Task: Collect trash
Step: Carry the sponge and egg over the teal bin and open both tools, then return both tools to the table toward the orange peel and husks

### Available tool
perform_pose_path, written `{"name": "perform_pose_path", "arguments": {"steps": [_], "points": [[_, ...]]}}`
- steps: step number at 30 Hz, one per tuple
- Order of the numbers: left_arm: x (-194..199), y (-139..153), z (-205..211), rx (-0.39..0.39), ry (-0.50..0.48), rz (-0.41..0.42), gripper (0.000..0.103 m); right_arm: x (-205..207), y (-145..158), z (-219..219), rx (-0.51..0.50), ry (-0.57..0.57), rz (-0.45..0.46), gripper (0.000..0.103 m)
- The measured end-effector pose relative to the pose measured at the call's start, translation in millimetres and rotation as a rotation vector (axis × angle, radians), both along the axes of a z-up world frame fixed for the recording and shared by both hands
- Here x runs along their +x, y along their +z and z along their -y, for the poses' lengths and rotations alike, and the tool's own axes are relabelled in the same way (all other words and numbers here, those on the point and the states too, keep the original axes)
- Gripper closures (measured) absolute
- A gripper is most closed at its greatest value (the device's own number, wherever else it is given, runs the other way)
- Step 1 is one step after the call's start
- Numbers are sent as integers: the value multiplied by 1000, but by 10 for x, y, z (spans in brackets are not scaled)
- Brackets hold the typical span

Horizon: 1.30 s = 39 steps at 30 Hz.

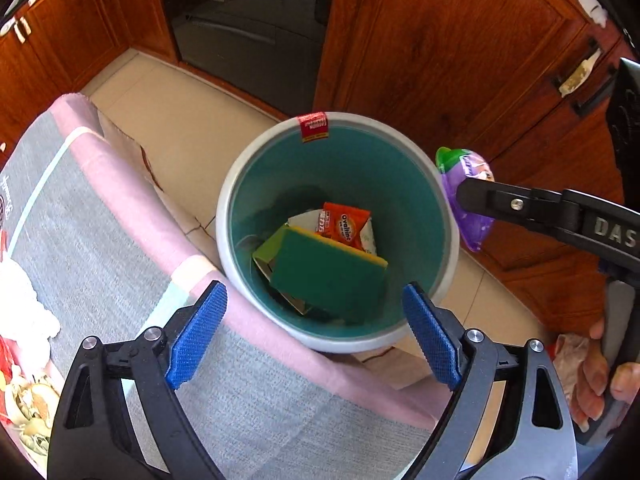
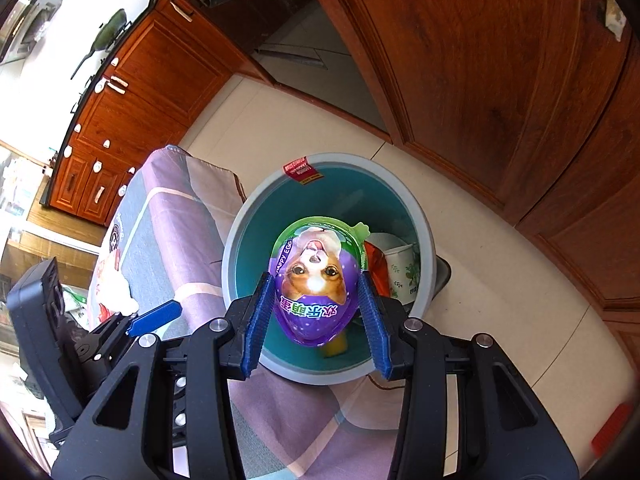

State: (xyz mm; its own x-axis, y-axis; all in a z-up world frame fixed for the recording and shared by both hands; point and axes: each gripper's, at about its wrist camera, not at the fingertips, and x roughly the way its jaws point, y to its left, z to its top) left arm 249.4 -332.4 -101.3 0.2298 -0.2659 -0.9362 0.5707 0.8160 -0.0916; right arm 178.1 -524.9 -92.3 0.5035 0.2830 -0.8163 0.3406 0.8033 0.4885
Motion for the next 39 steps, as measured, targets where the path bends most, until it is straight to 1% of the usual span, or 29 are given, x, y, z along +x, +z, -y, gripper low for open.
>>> {"name": "perform_pose_path", "arguments": {"steps": [1, 3, 5, 7, 8, 9, 10, 15, 18, 22, 30, 36, 39], "points": [[-16, 19, -24, -4, 3, 0, 13, 15, -8, -16, -1, 4, -2, 62], [-33, 49, -66, -13, 10, 4, 8, 49, -18, -51, -2, 11, -7, 62], [-66, 93, -111, -23, 15, 12, 7, 77, -20, -91, -7, 19, -8, 61], [-76, 113, -143, -31, 20, 11, 7, 103, -22, -131, -13, 24, -10, 59], [-79, 113, -159, -35, 23, 9, 7, 111, -22, -146, -12, 27, -13, 54], [-84, 121, -170, -36, 25, 6, 7, 114, -26, -155, -8, 23, -16, 34], [-90, 122, -182, -37, 27, 2, 7, 110, -28, -157, -9, 15, -16, 22], [-84, 90, -234, -44, 41, -17, 6, 100, -72, -158, -6, -3, -50, 22], [-127, 124, -291, -54, 48, -17, 6, 88, -96, -163, -2, -18, -76, 19], [-184, 175, -375, -71, 61, -13, 6, 60, -80, -228, -13, -14, -87, 19], [-330, 336, -667, -99, 96, 10, 6, -3, 53, -481, -33, 23, -78, 19], [-455, 475, -993, -120, 141, 39, 6, -65, 232, -763, -55, 53, -53, 19], [-527, 537, -1224, -129, 173, 54, 6, -79, 310, -946, -63, 76, -45, 19]]}}
